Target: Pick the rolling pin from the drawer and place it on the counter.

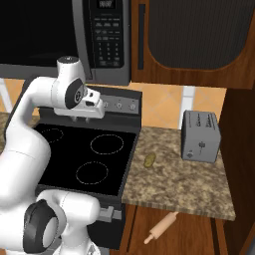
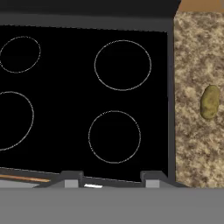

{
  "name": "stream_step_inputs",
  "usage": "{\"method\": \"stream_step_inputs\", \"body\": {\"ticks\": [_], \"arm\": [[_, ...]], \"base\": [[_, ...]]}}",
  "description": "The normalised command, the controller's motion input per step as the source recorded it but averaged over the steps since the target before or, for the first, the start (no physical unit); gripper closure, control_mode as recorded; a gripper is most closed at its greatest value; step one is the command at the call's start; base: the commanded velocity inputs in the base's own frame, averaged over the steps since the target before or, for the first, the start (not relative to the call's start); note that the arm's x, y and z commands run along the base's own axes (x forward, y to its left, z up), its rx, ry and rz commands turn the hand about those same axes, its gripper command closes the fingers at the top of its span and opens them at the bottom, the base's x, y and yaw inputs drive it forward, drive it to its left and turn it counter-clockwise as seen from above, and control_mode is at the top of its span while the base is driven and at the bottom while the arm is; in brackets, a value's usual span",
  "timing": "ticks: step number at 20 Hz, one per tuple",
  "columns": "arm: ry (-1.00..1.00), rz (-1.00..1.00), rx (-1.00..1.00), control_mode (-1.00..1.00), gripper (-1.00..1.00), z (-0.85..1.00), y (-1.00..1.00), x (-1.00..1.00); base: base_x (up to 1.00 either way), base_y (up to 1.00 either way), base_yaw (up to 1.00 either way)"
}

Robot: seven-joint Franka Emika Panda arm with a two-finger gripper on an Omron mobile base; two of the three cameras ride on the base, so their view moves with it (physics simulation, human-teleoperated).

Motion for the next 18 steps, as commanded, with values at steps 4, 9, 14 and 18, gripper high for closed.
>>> {"method": "stream_step_inputs", "body": {"ticks": [4,9,14,18], "arm": [[0.00,0.00,0.00,-1.00,-1.00,-0.01,-0.06,-0.51],[0.02,-0.03,0.00,-1.00,-1.00,-0.20,-0.43,-0.65],[0.13,-0.07,0.00,-1.00,-1.00,-0.29,-0.50,-0.06],[0.07,-0.08,0.00,-1.00,-1.00,-0.23,-0.50,-0.08]], "base": [[0.00,0.00,0.00],[0.00,0.00,0.00],[0.00,0.00,0.00],[0.00,0.00,0.00]]}}
